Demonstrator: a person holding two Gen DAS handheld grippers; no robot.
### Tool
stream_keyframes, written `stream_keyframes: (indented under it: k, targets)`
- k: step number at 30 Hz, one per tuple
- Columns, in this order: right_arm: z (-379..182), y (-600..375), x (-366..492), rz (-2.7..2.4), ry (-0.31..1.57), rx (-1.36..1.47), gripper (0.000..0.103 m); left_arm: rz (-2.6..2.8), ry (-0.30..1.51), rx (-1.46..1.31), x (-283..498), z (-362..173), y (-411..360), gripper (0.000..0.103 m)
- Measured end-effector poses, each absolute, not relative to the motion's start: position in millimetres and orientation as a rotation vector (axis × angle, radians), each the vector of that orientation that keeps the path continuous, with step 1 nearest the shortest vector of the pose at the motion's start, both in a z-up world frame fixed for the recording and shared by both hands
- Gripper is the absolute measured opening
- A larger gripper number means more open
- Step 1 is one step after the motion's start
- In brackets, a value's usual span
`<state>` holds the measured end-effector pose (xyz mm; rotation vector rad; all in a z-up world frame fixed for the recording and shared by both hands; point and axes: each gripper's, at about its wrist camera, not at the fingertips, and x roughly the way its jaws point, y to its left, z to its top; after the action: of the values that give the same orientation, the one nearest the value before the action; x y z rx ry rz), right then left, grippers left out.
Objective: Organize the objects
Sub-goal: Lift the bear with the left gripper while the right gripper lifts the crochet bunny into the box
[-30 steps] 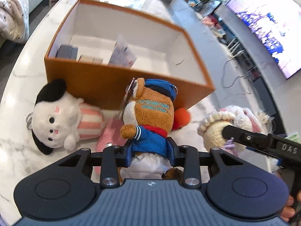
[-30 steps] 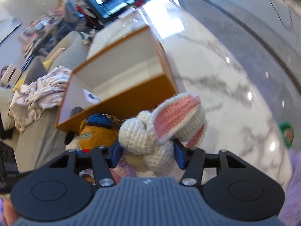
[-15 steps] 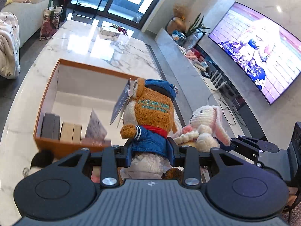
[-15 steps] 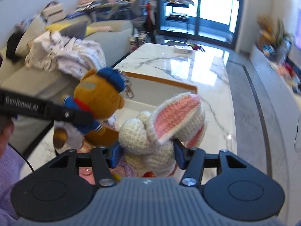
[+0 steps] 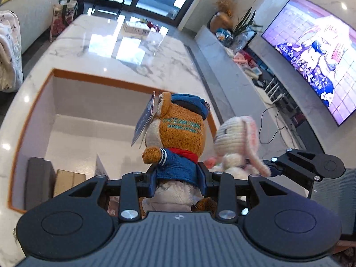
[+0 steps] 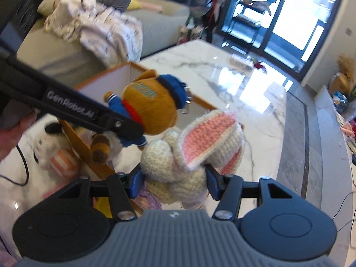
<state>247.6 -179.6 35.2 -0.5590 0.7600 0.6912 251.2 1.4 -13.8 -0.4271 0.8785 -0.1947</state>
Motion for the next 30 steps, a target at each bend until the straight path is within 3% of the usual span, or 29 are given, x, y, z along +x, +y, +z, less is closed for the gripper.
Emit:
stream_keyframes:
  k: [9,23,30]
  targets:
    - [17.4,-183.7,264.1,0.768,0.807,-0.568,0.058,-0.204,0.998,-0.383,258.6,-51.0,-10.2,0.040]
    - [2.3,-171.7,279.8,0.840,0.907,-0.508,0.061,-0.188,1.023,-0.306,255.9,-47.9,-10.9,0.041]
    - [0.9,-180.5,286.2,0.829,0.947,-0.430,0.064,-0.182,1.017,-0.336,259.7,-48.9,-7.9,0.048]
